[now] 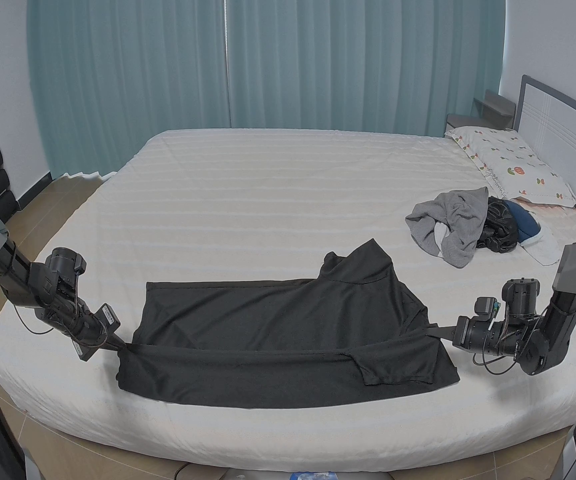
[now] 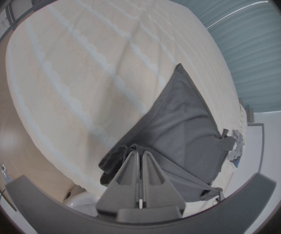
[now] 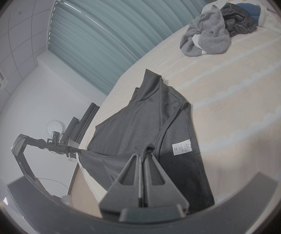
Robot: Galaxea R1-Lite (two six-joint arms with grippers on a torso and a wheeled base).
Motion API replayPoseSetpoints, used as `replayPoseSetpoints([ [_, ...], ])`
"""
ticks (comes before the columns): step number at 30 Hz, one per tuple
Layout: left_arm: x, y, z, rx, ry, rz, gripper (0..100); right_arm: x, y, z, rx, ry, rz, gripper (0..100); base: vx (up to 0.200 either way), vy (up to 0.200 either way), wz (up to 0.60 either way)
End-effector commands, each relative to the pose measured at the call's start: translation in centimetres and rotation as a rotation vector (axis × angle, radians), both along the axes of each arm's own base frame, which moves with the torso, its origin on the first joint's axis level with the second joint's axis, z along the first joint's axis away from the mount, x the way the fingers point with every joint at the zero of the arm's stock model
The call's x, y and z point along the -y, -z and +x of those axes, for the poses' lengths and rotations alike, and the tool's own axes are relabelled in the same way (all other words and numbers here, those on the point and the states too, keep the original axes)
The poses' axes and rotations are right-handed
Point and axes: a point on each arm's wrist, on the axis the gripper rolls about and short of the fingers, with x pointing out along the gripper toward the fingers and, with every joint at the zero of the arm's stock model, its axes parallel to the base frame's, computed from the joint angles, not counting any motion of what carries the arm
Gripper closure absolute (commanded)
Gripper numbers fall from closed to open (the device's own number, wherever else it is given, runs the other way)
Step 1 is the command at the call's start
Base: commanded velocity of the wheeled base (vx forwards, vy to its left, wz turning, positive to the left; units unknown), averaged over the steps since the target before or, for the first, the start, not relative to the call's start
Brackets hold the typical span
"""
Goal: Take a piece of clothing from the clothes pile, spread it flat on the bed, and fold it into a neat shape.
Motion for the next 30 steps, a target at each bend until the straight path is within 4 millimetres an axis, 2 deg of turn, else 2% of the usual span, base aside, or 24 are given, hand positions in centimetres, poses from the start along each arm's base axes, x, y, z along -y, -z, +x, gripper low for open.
replayPoseSetpoints([
  [1, 0.3, 1.2, 0.6, -0.025, 0.004, 0.007, 100, 0.0, 0.4, 0.2, -0.010, 0.001, 0.001, 100, 0.000, 0.000, 0.00],
  [10, 0.8, 1.0, 1.0, -0.018, -0.002, -0.001, 100, 0.0, 0.9, 0.6, -0.018, 0.003, 0.001, 100, 0.000, 0.000, 0.00],
  [11, 0.8, 1.0, 1.0, -0.022, -0.004, -0.001, 100, 0.0, 1.0, 0.6, -0.018, 0.001, 0.002, 0, 0.000, 0.000, 0.00],
  [12, 0.9, 1.0, 1.0, -0.022, -0.003, -0.001, 0, 0.0, 1.0, 0.6, -0.019, 0.001, 0.002, 0, 0.000, 0.000, 0.00],
  [18, 0.8, 0.9, 1.0, -0.021, -0.026, -0.009, 0, 0.2, 0.8, 0.5, -0.016, 0.007, 0.009, 0, 0.000, 0.000, 0.00],
  [25, 0.1, -0.2, 0.4, 0.005, -0.065, -0.045, 0, 0.0, -0.7, 0.4, -0.050, 0.069, 0.122, 0, 0.000, 0.000, 0.00],
  [30, -0.2, -0.5, -0.2, 0.006, -0.062, -0.093, 0, 0.0, -0.9, -0.1, -0.089, 0.109, 0.205, 0, 0.000, 0.000, 0.00],
])
